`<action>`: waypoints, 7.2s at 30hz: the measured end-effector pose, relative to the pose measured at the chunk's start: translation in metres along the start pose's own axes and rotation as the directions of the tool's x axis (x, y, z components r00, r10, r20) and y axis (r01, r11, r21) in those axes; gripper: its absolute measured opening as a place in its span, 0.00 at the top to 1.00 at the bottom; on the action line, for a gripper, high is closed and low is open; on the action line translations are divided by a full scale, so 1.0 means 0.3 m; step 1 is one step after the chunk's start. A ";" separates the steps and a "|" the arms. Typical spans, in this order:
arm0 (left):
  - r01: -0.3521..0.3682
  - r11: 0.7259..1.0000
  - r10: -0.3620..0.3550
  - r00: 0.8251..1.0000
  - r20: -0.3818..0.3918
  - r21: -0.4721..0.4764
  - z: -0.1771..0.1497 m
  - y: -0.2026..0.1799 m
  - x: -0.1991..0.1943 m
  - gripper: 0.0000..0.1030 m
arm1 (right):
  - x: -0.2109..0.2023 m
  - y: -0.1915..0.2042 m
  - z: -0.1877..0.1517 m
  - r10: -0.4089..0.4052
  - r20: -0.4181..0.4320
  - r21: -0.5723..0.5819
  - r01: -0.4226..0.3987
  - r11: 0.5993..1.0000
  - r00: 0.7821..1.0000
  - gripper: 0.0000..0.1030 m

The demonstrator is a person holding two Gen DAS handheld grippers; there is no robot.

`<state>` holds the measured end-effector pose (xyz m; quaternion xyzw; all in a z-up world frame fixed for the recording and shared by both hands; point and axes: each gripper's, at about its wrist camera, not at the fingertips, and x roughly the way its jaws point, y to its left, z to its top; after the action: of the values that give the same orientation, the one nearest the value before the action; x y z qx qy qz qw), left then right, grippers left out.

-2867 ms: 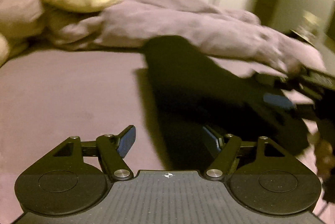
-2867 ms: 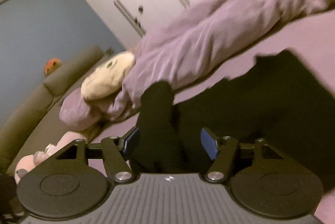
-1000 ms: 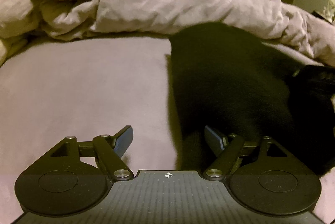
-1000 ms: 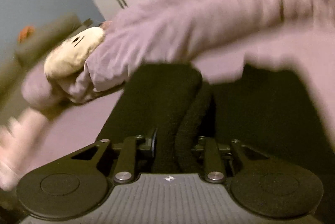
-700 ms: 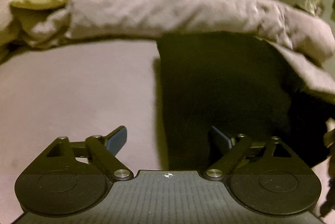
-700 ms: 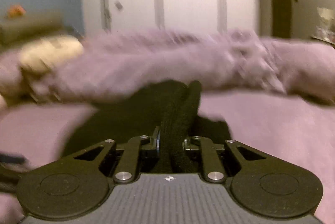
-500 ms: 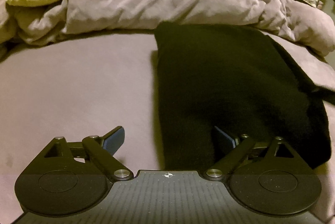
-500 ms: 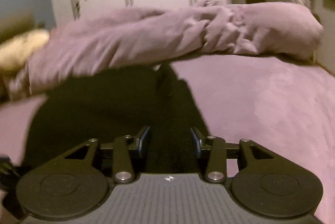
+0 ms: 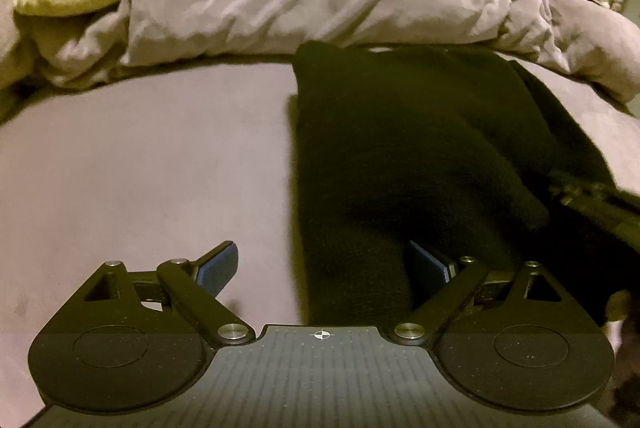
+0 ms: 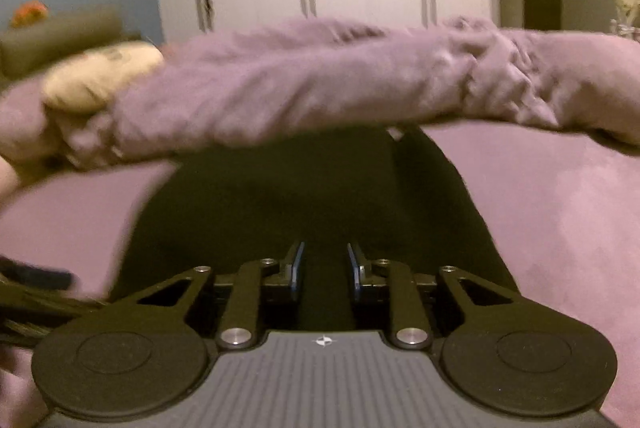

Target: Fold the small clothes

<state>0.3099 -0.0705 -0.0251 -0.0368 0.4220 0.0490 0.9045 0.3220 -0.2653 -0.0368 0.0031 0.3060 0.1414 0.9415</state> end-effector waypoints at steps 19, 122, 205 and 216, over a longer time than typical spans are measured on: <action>0.055 0.998 -0.057 0.998 -0.028 -0.043 0.008 0.039 -0.037 0.06 | -0.076 -0.053 -0.017 -0.019 -0.025 -0.052 0.018 0.998 1.000 0.41; 0.019 0.992 -0.030 0.995 -0.092 -0.121 -0.153 0.283 -0.138 0.11 | -0.050 0.192 -0.018 0.113 -0.081 -0.108 -0.122 0.987 0.990 0.89; -0.062 0.996 0.056 0.994 -0.095 -0.059 -0.199 0.210 -0.326 0.02 | -0.259 0.168 -0.045 -0.014 -0.153 0.052 0.022 0.998 0.988 0.44; -0.062 0.995 0.052 0.990 -0.134 -0.077 -0.428 0.185 -0.582 0.01 | -0.656 0.249 -0.285 0.021 -0.333 0.105 0.015 0.994 0.943 0.04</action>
<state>0.0942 -0.0391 0.0251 -0.0645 0.4792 0.0894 0.8708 0.1009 -0.2533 0.0137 0.0294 0.4678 0.1249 0.8745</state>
